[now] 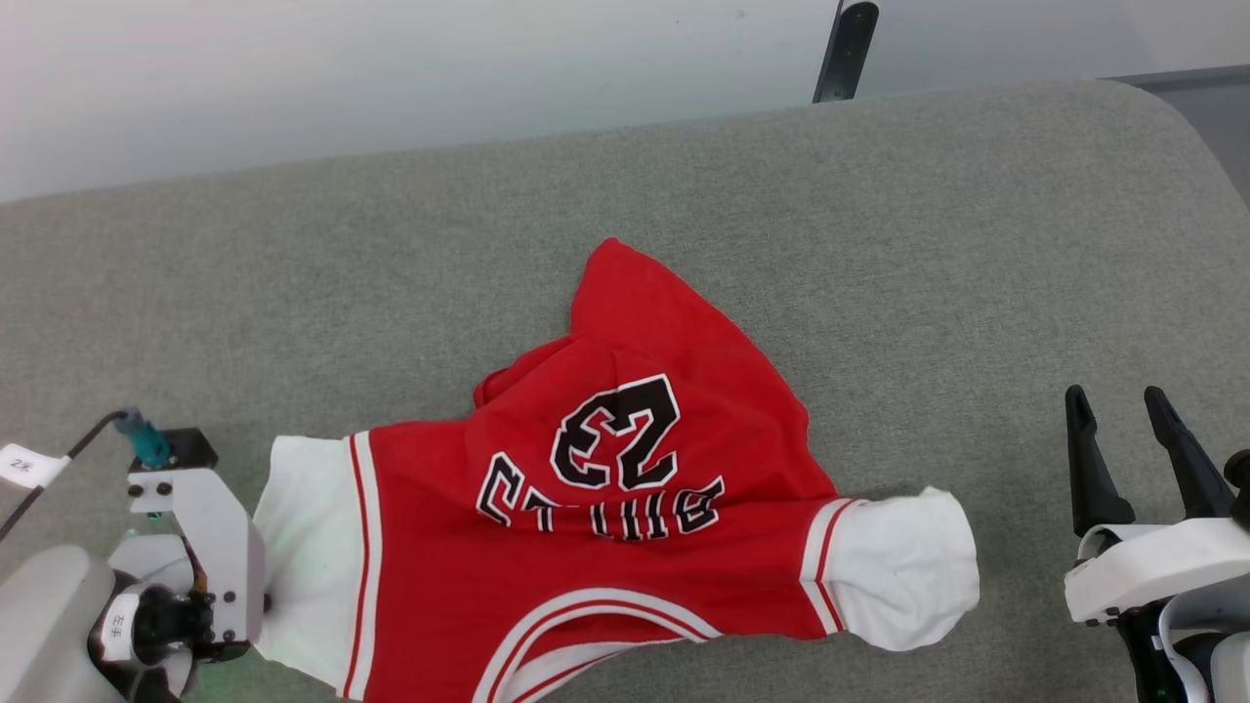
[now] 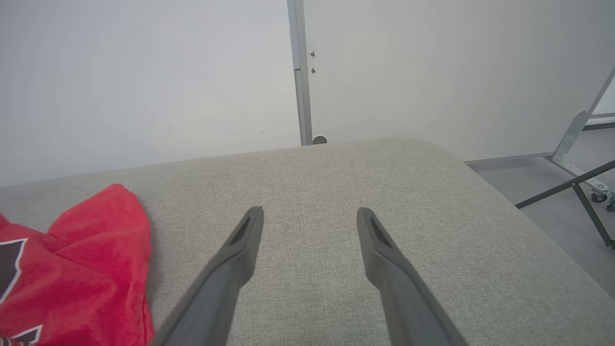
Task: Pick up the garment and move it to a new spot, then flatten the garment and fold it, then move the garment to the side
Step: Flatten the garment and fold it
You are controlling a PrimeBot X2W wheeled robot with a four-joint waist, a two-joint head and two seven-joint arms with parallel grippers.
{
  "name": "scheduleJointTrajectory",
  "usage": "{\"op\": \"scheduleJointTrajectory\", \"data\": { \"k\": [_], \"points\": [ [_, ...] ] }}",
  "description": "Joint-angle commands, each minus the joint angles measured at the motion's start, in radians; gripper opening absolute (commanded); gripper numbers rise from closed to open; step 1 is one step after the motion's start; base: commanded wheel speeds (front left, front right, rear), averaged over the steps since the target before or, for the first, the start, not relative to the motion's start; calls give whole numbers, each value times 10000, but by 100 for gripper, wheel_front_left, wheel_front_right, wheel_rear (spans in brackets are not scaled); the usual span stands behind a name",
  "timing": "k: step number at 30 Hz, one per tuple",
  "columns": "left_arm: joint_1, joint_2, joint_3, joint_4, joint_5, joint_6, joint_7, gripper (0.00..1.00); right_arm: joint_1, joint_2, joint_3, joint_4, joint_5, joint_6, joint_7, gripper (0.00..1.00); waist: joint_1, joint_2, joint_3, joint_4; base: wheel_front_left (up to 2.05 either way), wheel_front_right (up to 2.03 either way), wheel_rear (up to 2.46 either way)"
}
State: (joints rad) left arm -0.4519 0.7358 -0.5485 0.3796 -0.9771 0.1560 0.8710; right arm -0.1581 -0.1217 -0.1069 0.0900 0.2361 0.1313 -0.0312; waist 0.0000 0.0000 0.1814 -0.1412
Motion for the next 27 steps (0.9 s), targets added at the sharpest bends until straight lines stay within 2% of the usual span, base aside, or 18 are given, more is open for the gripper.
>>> {"op": "scheduleJointTrajectory", "data": {
  "k": [1, 13, 17, 21, 22, 24, 27],
  "points": [
    [105, -133, -149, 152, 45, -10, 25, 0, -56, -20, -42, 20, -3, -10, -52, 100, 0, 0, -20, 6, 0, 0, 0],
    [226, 714, -30, -45, 200, 241, 236, 0, 182, -108, -10, -16, -76, -10, 122, 100, 0, 0, -417, 265, 0, 0, 0],
    [474, 803, -41, -21, 152, 372, 226, 0, 253, -136, 29, -41, -78, -10, 212, 100, 0, 0, -504, 349, 0, 0, 0],
    [655, 614, 58, 47, 84, 427, -124, 0, 281, -183, 127, -61, -27, -10, 320, 100, 0, 0, -608, 415, 0, 0, 0],
    [665, 545, 130, 44, 44, 428, -308, 43, 299, -191, 151, -68, -9, -10, 368, 100, 0, 0, -636, 432, 0, 0, 0],
    [705, 424, 179, 54, 30, 402, -555, 97, 344, -186, 275, -88, 22, -10, 436, 100, 0, 0, -728, 469, 0, 0, 0],
    [690, 311, 299, -71, -54, 329, -844, 100, 445, -257, 428, -146, 98, -10, 589, 100, 0, 0, -893, 536, 0, 0, 0]
  ]
}}
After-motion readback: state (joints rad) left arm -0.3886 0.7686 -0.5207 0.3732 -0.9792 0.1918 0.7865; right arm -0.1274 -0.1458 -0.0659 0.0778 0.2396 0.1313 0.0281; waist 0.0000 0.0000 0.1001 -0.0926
